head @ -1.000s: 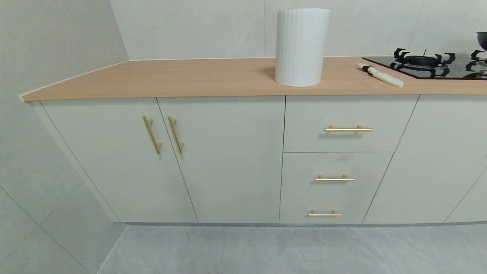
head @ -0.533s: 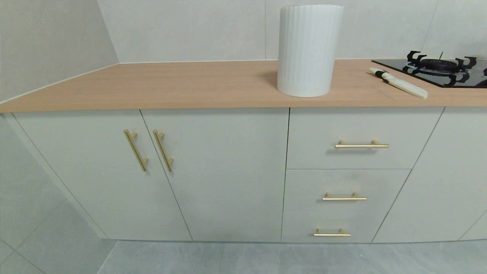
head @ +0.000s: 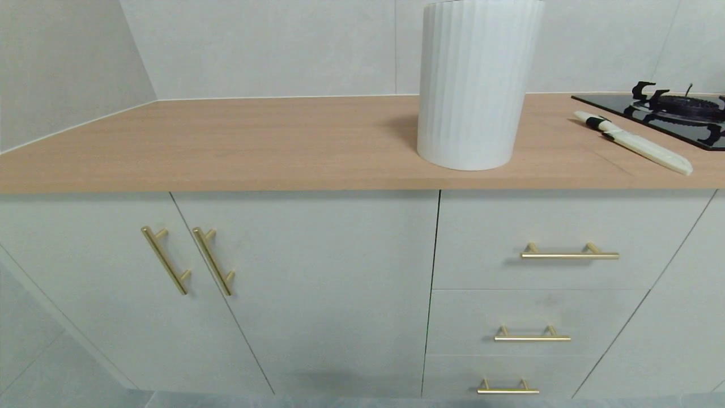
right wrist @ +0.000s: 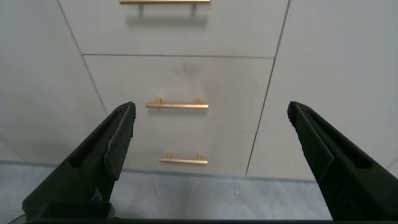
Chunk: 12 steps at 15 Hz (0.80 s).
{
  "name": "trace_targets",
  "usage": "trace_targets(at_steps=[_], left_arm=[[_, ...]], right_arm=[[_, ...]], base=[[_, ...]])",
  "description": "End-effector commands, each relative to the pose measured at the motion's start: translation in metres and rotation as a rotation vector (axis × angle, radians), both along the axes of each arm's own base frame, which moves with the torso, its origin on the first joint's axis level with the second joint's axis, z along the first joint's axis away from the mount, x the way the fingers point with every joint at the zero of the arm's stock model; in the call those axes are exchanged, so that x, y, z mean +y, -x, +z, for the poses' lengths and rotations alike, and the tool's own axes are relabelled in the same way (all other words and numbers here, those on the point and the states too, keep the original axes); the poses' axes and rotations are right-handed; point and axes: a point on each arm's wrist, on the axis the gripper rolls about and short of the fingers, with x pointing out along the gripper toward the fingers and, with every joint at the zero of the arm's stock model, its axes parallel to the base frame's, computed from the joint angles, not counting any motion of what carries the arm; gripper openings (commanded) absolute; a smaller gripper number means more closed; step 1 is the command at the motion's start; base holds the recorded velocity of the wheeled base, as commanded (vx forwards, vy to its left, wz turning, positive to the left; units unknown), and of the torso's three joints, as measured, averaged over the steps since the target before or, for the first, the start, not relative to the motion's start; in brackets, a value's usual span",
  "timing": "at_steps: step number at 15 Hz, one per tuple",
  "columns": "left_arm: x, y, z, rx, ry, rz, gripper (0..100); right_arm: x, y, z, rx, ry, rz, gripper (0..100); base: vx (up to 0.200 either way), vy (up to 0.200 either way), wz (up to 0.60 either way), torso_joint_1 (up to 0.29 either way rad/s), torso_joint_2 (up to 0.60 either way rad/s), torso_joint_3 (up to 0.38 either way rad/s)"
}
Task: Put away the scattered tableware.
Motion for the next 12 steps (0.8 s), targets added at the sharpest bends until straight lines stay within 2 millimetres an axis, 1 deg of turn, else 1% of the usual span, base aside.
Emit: trace_targets(at_steps=[1,4,12], left_arm=[[0.0000,0.0000,0.0000,0.000,0.000,0.001,100],[0.0000,0.0000,0.0000,0.000,0.000,0.001,100],[0.0000,0.0000,0.0000,0.000,0.002,0.001,100]], right_arm=[[0.0000,-0.0002,0.0000,0.002,0.000,0.001,100],[0.0000,-0.0002,0.0000,0.002,0.000,-0.001,100],[0.0000,-0.0002,0.0000,0.002,0.000,-0.001,100]], base=[[0.200,0.000,0.00,0.002,0.01,0.012],[0.200,0.000,0.00,0.005,0.00,0.007],[0.000,0.000,0.00,0.000,0.00,0.000]])
